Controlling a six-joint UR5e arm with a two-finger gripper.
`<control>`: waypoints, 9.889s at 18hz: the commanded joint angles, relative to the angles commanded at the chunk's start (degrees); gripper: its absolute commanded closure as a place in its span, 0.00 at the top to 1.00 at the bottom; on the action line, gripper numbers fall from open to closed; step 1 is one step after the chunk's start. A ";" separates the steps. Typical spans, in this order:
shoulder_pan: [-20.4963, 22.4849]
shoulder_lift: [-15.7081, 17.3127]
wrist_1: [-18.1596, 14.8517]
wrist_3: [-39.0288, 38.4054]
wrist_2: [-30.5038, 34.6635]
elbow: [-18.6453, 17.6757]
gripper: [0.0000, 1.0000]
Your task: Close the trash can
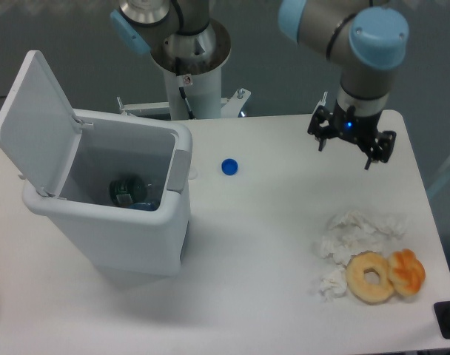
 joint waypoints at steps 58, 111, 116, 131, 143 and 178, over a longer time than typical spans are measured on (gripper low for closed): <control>-33.14 16.45 4.48 -41.77 -24.62 0.79 1.00; -21.10 8.37 7.73 -40.81 -15.92 2.11 1.00; -20.83 6.96 7.82 -40.72 -15.84 1.50 1.00; -20.66 3.36 7.55 -39.93 -15.66 1.32 1.00; -20.48 3.18 7.47 -39.22 -13.99 0.62 1.00; -20.04 2.12 7.29 -38.44 -13.55 2.28 1.00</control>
